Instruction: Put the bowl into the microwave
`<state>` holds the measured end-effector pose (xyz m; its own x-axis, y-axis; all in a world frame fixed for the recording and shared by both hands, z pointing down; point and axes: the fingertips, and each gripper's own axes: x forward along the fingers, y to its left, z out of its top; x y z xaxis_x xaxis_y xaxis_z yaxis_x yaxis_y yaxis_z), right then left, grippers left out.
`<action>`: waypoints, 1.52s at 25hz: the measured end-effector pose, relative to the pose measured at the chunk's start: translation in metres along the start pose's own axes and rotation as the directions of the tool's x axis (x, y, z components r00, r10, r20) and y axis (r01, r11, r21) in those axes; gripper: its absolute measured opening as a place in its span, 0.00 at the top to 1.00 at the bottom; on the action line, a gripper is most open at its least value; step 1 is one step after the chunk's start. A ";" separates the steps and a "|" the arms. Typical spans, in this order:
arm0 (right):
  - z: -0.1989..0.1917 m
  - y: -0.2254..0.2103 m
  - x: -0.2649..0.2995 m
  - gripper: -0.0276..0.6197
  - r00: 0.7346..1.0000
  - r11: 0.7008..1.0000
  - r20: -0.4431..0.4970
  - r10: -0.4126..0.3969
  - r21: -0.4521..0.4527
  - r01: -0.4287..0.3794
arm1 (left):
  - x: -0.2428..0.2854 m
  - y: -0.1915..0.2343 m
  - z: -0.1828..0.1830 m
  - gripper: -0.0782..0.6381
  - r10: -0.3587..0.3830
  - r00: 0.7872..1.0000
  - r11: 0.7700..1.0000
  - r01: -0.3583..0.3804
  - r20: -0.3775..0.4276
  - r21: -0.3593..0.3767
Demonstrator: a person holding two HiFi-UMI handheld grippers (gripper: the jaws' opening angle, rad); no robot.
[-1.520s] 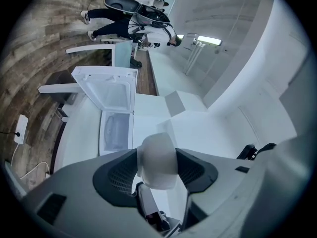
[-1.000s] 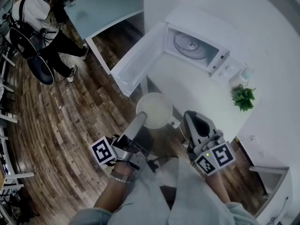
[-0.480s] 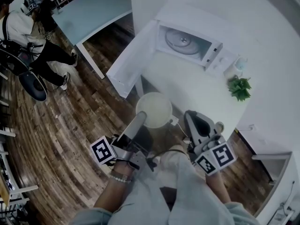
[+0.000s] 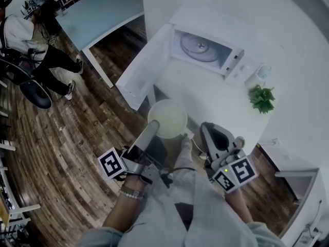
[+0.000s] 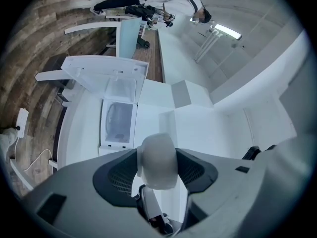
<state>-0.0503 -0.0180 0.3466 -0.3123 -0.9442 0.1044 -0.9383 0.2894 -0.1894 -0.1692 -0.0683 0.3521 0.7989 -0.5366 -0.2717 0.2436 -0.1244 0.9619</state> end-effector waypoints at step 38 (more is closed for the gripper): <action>0.047 -0.134 0.069 0.95 0.999 0.998 0.042 -0.028 -0.051 0.030 | 0.167 0.047 0.023 0.57 0.019 0.999 1.000 -0.019 -0.038 0.004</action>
<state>0.0608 -0.1291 0.3331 -0.2794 -0.9577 0.0689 -0.9537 0.2685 -0.1357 -0.0371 -0.1831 0.3523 0.8237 -0.5067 -0.2544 0.2266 -0.1172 0.9669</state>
